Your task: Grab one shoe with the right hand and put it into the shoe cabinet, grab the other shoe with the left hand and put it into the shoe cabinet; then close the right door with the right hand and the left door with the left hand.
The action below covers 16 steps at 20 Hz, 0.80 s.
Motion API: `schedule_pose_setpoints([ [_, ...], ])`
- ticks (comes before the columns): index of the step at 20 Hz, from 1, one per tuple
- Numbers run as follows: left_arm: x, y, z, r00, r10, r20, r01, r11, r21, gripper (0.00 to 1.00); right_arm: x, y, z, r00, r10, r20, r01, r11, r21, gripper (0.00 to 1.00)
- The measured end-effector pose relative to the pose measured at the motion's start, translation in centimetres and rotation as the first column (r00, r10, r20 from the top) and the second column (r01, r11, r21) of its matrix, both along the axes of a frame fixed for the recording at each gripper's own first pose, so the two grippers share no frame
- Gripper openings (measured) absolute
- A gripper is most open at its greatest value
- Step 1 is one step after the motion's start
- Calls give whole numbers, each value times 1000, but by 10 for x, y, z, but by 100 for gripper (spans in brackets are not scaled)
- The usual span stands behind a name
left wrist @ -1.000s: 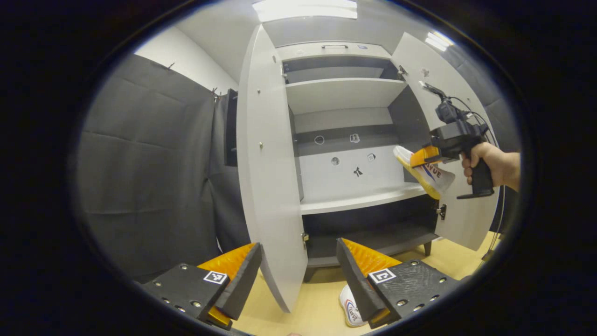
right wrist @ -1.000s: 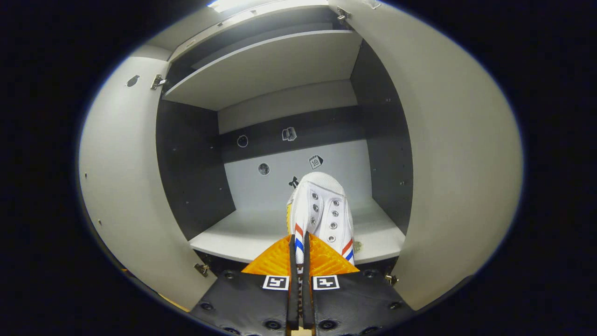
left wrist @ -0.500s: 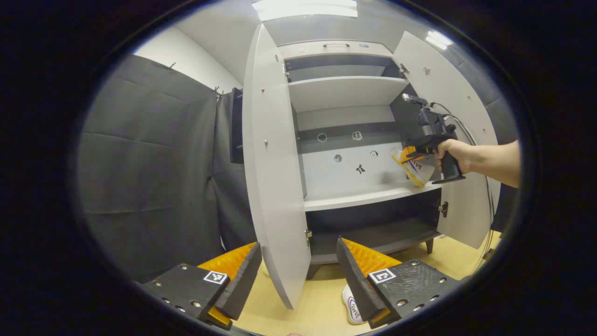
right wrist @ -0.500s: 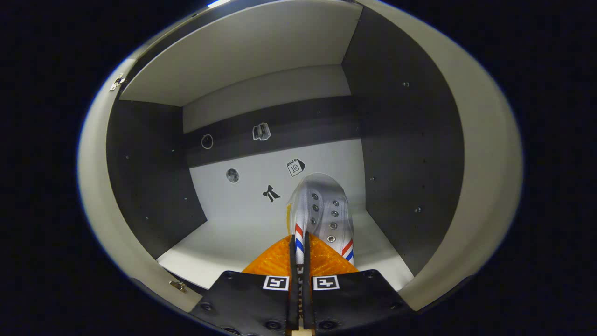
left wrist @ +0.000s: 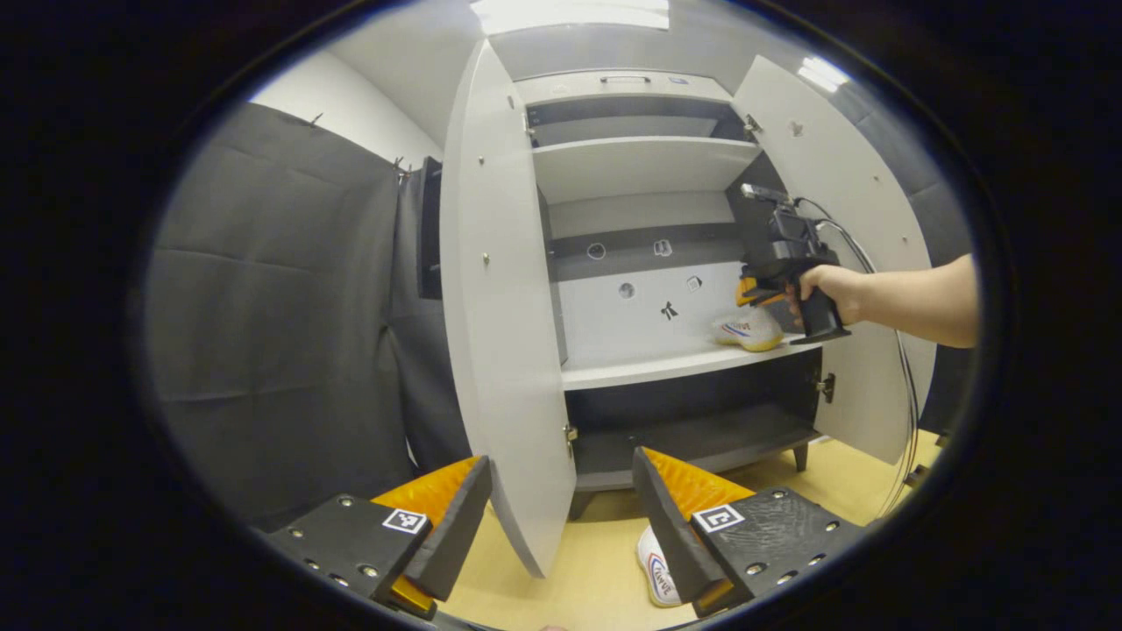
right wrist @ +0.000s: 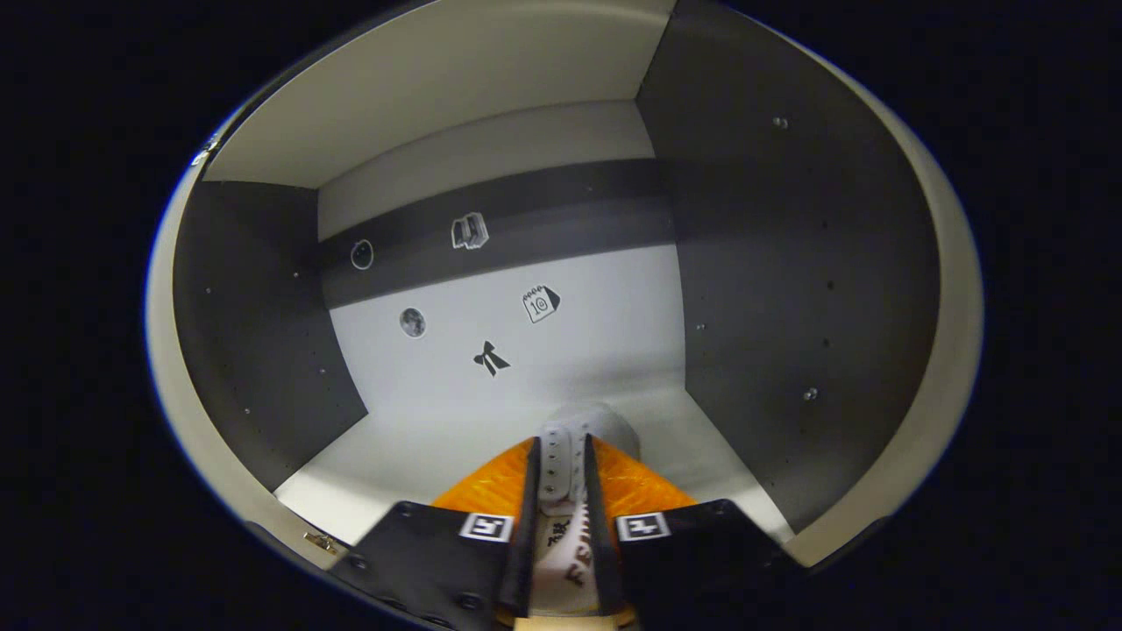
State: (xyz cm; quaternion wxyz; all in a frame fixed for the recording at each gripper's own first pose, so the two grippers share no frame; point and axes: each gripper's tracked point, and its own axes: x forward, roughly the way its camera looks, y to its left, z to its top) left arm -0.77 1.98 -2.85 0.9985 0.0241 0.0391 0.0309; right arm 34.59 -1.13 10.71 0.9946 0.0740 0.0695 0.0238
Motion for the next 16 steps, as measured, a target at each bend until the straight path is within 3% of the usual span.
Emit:
schedule_pose_setpoints([
  [3,5,-6,1,1000,-22,-10,22,1000,4,94,-27,1,12,998,9,67,-7,999,-37,100],
  [9,17,-22,-8,997,-74,-36,74,997,-17,94,-109,9,-3,978,40,206,-10,990,-141,98],
  [13,33,-39,-26,990,-124,-75,119,991,-64,93,-163,7,-30,975,25,222,15,984,-176,100],
  [15,43,-50,-41,982,-154,-108,145,985,-90,93,-186,1,-42,977,12,215,30,981,-193,96],
  [16,48,-55,-50,978,-167,-126,155,983,-98,94,-195,-2,-48,978,8,208,35,979,-202,100],
])
